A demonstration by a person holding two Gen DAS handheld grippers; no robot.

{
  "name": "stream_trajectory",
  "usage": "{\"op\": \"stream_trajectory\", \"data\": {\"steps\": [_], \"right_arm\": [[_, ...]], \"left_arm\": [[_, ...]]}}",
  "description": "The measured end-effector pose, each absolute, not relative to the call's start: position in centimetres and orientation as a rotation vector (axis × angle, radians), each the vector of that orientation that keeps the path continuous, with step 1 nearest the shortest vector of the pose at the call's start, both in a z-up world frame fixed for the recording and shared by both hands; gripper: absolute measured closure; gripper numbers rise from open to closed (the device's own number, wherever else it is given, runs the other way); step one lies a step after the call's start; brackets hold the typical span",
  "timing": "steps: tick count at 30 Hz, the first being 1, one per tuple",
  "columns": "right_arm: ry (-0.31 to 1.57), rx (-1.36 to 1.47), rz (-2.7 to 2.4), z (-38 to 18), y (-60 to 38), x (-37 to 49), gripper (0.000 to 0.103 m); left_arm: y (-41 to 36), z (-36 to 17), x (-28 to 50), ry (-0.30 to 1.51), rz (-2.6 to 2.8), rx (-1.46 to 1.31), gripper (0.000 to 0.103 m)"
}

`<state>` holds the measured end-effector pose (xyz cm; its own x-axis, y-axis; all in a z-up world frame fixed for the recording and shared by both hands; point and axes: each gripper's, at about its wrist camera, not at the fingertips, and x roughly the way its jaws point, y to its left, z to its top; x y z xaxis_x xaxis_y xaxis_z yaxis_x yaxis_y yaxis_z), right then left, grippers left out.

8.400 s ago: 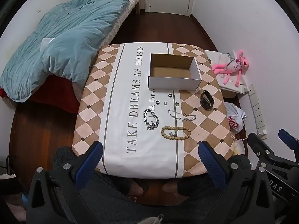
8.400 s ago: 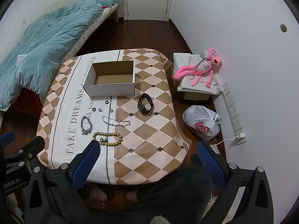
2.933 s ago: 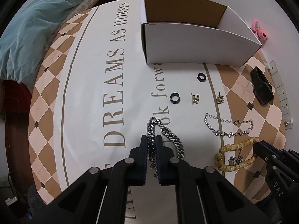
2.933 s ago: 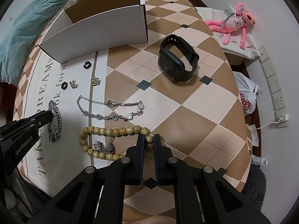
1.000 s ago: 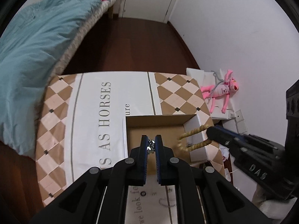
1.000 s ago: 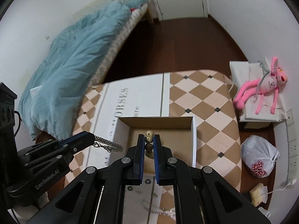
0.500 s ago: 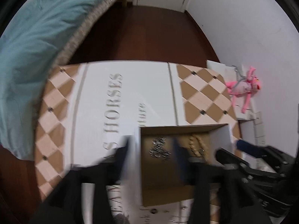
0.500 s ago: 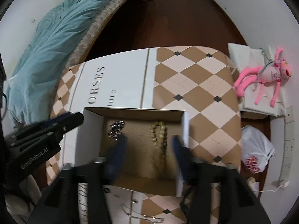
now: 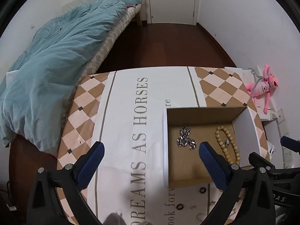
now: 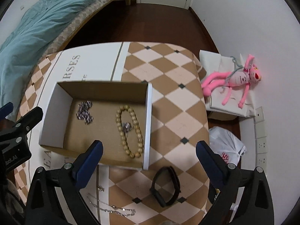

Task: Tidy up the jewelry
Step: 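Carry both bracelets over the white box and open both tools to drop them, then grasp the black watch with the right tool while the left tool grasps a black ring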

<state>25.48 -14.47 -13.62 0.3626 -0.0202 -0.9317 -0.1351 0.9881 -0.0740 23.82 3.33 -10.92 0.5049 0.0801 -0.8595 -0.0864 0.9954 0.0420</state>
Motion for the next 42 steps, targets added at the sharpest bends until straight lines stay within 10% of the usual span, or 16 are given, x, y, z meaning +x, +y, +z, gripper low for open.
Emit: {"op": "stream_trajectory", "data": {"steps": [42], "right_arm": [[0.959,-0.030,0.020,-4.0,-19.3,10.4,0.002]], "left_arm": [[1.6,-4.1,10.8,0.919,0.132,-0.028,0.000]]}}
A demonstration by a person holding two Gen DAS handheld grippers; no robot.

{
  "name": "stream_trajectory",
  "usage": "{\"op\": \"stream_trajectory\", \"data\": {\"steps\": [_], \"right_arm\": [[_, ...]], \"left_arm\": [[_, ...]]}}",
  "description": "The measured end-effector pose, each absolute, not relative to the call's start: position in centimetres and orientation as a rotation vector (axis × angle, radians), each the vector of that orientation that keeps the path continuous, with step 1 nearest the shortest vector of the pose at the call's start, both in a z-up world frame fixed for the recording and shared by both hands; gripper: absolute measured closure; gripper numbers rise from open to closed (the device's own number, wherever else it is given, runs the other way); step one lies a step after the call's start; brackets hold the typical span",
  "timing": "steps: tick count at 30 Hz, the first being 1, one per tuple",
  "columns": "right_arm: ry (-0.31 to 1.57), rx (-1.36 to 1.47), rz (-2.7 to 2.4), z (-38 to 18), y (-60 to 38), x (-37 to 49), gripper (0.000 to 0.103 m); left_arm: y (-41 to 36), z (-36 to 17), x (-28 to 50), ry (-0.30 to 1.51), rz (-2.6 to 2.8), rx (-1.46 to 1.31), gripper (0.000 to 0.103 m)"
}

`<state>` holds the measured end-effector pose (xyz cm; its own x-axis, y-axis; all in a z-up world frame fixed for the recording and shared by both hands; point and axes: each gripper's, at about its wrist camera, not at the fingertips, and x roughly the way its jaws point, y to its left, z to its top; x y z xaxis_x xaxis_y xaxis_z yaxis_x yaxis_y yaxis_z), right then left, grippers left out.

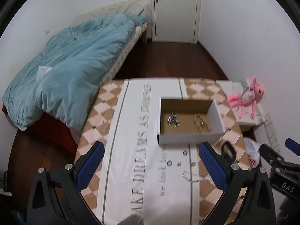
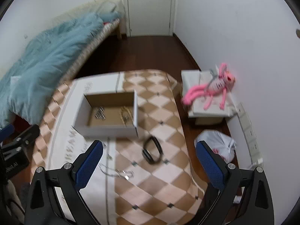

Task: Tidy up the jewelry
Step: 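Grasp the black watch with the right tool while the left tool grasps a black ring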

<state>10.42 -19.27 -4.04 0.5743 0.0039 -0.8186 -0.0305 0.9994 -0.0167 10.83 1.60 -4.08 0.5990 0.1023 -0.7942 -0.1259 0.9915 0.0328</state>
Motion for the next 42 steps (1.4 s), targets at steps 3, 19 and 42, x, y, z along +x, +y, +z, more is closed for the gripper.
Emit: {"op": "stream_trajectory", "data": {"steps": [3,19,42], "right_arm": [[1.021,-0.001,0.001,-6.9,-20.6,10.3,0.002],[1.153,0.119,0.018,-17.1,-22.6,12.4,0.013],[1.157,0.025,0.052,-19.9,-21.1,16.2,0.060]], "left_arm": [[1.4,-6.8,10.6,0.966,0.141,-0.013,0.000],[0.5,-17.4,13.0,1.160,0.082,0.023,0.004],[-2.0,-19.7,16.4,1.198,-0.030,0.020,0.091]]}}
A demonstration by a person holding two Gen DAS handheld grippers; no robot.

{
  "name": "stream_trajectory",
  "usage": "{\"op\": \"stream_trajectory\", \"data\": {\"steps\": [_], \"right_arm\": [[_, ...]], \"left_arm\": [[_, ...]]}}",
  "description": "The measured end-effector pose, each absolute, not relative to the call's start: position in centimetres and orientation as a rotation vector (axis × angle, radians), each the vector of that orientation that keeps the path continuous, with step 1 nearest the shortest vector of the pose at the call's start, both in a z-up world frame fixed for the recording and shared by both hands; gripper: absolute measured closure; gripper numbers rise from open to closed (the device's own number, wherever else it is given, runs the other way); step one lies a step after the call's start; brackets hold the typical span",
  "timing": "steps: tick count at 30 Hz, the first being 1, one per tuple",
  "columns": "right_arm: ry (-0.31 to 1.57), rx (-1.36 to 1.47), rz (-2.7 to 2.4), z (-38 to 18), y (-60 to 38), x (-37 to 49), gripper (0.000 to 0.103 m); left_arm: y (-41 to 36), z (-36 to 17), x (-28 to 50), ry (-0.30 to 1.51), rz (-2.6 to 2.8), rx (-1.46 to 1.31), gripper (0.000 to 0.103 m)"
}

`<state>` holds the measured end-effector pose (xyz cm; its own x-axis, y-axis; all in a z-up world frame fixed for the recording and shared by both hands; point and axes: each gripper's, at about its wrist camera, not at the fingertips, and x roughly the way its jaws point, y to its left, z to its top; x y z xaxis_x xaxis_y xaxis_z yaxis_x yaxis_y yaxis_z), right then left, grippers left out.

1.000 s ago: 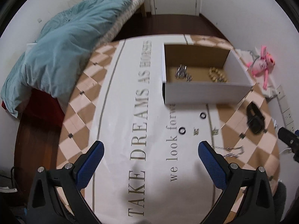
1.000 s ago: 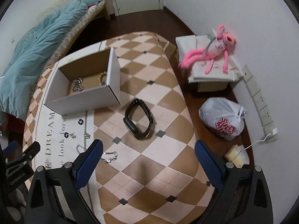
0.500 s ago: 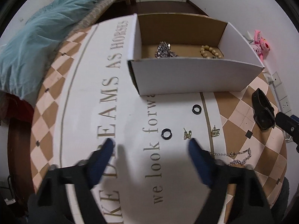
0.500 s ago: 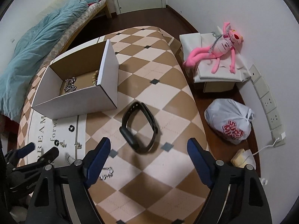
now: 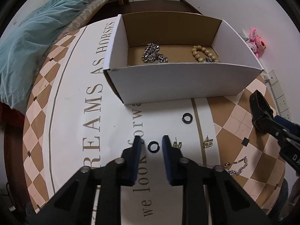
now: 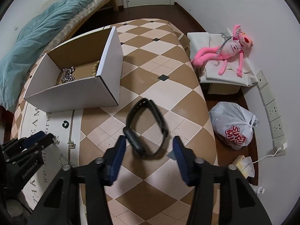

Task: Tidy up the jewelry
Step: 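Grasp the black watch with the right tool while the left tool grasps a black ring, then lower the watch and ring into the white box and open both tools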

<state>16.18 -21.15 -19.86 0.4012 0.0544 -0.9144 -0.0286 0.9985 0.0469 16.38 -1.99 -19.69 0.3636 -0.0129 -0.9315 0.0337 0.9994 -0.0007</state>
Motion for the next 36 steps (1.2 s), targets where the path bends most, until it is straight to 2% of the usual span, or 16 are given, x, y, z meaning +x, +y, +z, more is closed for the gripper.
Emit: {"op": "stream_trajectory", "data": {"steps": [11,20,29,36], "right_arm": [[1.114,0.052,0.101,-18.5,-21.0,15.7,0.068],[1.060,0.128,0.180,-14.6,-20.5,15.2,0.069],[0.972,0.192,0.269,-9.1,-19.2,18.0,0.071],[0.937,0.232,0.325,-6.9,-17.4,20.8,0.071]], "left_arm": [[-1.8,-18.9,15.7,1.183,-0.036,0.000,0.093],[-1.1,-13.6,15.5,1.099,-0.073,-0.058,0.093],[-0.3,-8.3,20.2,1.028,-0.125,-0.117,0.093],[1.2,-8.7,24.0,1.063,-0.122,-0.125,0.093]]}}
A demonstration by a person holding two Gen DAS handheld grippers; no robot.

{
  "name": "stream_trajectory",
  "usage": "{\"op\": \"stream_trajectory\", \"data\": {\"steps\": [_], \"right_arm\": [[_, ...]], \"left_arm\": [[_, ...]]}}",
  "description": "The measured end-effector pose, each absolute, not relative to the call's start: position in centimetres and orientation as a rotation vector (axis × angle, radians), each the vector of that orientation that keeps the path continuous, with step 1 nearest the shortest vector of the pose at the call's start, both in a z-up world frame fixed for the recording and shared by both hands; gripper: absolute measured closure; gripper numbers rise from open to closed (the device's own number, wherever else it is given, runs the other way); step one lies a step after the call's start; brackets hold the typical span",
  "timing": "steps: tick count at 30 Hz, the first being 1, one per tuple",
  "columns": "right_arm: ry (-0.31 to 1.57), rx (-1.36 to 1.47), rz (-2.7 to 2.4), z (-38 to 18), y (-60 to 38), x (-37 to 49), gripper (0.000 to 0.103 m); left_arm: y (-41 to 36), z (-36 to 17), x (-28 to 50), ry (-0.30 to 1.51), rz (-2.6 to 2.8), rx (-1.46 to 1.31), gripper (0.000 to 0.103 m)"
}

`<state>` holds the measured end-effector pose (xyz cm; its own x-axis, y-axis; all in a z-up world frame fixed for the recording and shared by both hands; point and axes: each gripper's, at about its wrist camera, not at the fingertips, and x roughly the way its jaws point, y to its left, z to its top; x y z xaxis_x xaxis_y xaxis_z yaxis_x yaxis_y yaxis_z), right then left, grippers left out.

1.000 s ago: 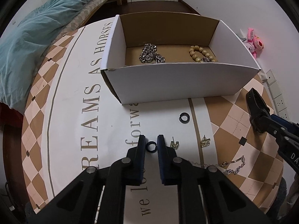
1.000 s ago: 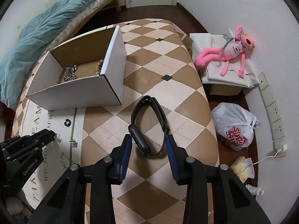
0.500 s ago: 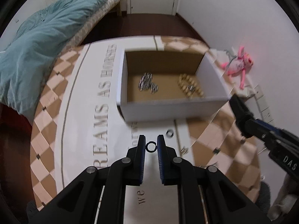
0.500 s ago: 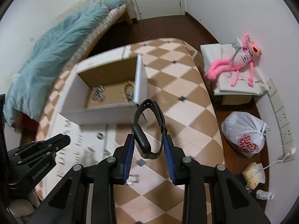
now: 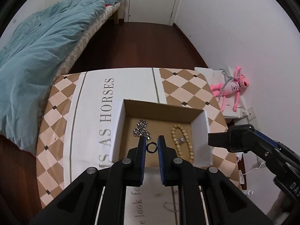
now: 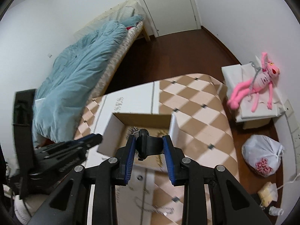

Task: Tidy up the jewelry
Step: 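Lower the watch and ring into the white box and open both tools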

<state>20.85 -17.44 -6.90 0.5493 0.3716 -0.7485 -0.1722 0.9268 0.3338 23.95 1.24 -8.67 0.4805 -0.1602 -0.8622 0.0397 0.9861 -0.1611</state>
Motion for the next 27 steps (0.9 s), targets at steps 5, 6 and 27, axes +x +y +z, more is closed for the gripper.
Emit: {"op": "stream_trajectory", "data": {"steps": [5,6,27], "right_arm": [[0.996,0.271,0.366,-8.7,-15.2,24.4,0.071],[1.012,0.272,0.369,-9.2,-14.7,25.1,0.071],[1.134,-0.044,0.118,-12.6,-13.6,25.0,0.009]], "left_arm": [[2.0,-9.7,26.5,1.120,-0.139,-0.130,0.093],[2.0,-9.8,27.0,1.131,-0.146,-0.133,0.093],[5.5,-10.6,24.4,1.079,0.108,-0.036,0.004]]}}
